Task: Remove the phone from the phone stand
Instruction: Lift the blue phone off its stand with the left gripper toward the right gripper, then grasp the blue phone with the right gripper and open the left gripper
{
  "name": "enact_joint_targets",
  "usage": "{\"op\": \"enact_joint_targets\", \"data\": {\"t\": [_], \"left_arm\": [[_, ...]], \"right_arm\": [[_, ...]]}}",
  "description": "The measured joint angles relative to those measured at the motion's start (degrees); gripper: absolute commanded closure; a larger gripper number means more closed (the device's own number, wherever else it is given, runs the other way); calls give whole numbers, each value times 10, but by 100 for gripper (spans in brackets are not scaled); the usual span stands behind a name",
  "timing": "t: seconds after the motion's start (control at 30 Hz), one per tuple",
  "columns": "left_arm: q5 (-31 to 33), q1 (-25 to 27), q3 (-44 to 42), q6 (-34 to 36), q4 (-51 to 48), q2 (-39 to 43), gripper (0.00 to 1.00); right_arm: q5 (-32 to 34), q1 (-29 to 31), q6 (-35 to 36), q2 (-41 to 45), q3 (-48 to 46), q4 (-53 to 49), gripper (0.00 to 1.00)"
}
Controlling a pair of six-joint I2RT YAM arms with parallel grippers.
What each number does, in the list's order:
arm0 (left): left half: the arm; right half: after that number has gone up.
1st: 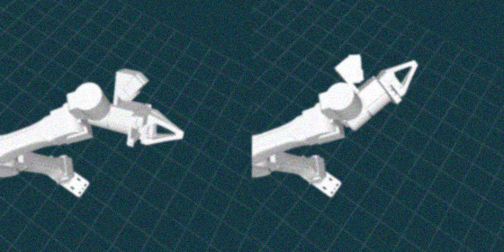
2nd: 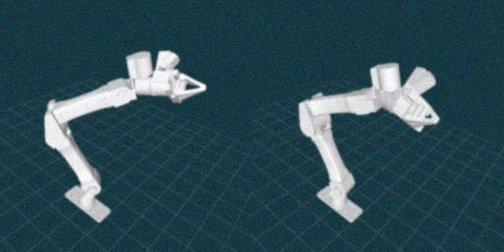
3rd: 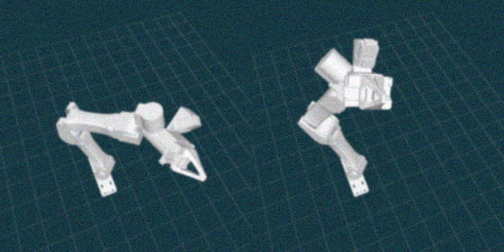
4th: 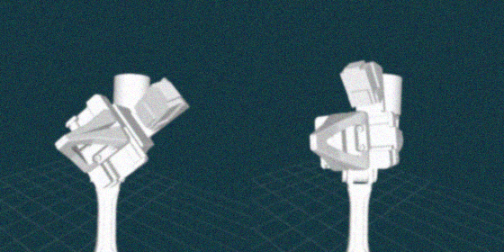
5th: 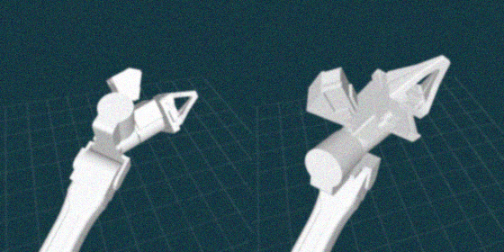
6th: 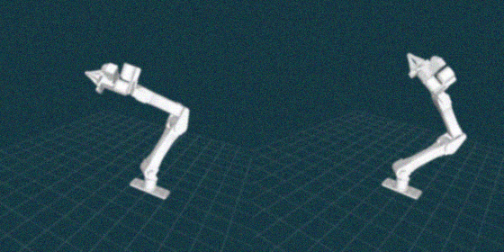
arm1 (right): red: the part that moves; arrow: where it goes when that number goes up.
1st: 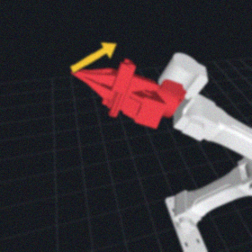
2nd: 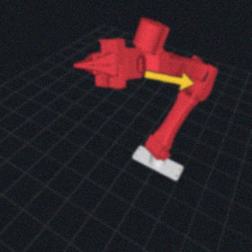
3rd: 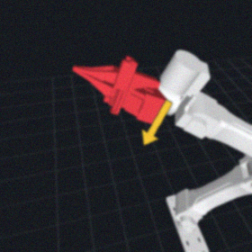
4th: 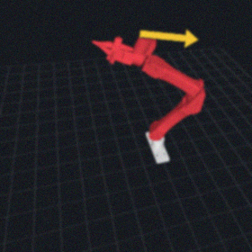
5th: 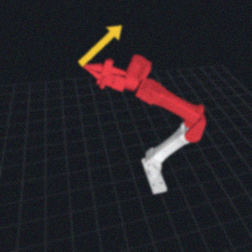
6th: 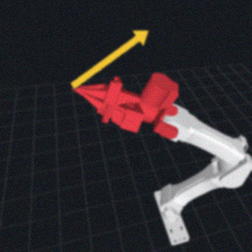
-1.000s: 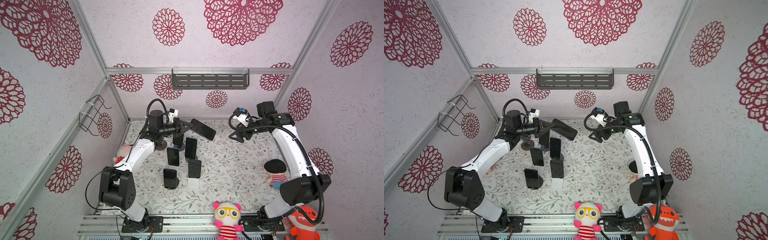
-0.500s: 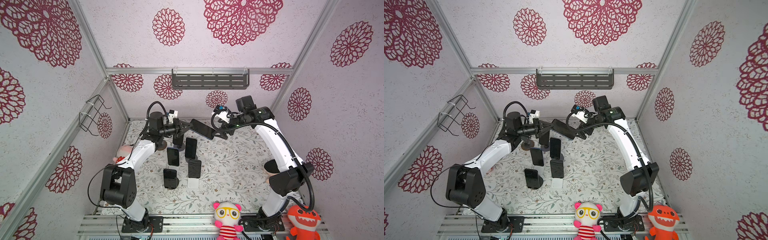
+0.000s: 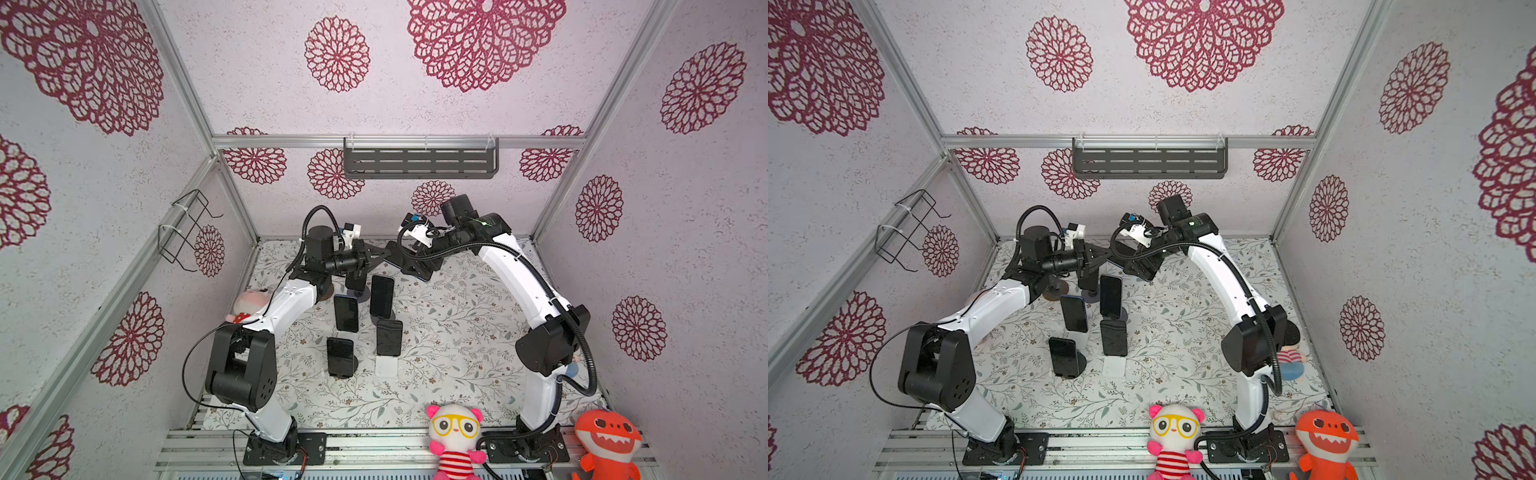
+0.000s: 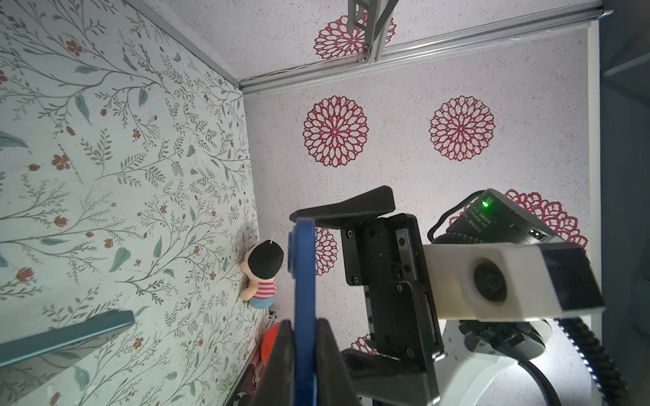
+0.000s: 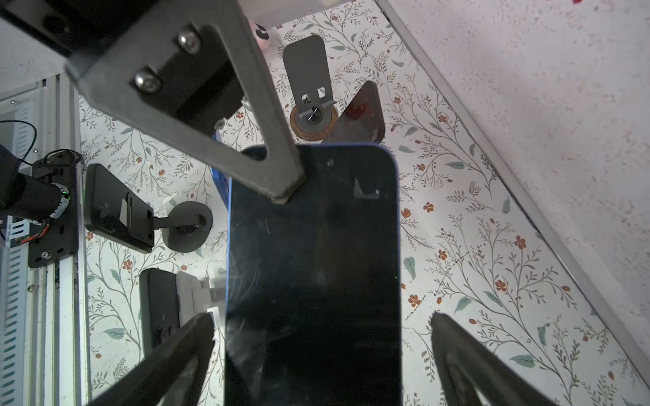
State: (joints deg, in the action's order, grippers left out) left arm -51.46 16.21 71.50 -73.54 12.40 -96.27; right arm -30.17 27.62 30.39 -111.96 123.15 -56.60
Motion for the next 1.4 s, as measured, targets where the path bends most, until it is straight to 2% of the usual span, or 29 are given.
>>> {"op": "enact_joint_targets", "data": {"t": [0.23, 0.5, 0.7, 1.17, 1.3, 1.4], "left_arm": [[7, 2, 0, -6, 10, -3, 100], [10, 4, -3, -17, 32, -4, 100], [14, 4, -3, -18, 34, -5, 100], [28, 3, -3, -19, 41, -13, 100], [30, 2, -3, -19, 42, -17, 100], [30, 2, -3, -19, 45, -21, 88]], "right_arm": [[0, 2, -21, -6, 0, 19, 8], [13, 3, -26, -14, 0, 23, 5], [16, 4, -35, -15, -11, 34, 13], [18, 12, -47, -12, -45, 72, 41], [18, 12, -54, -10, -58, 86, 45], [18, 12, -60, -9, -65, 94, 48]]}}
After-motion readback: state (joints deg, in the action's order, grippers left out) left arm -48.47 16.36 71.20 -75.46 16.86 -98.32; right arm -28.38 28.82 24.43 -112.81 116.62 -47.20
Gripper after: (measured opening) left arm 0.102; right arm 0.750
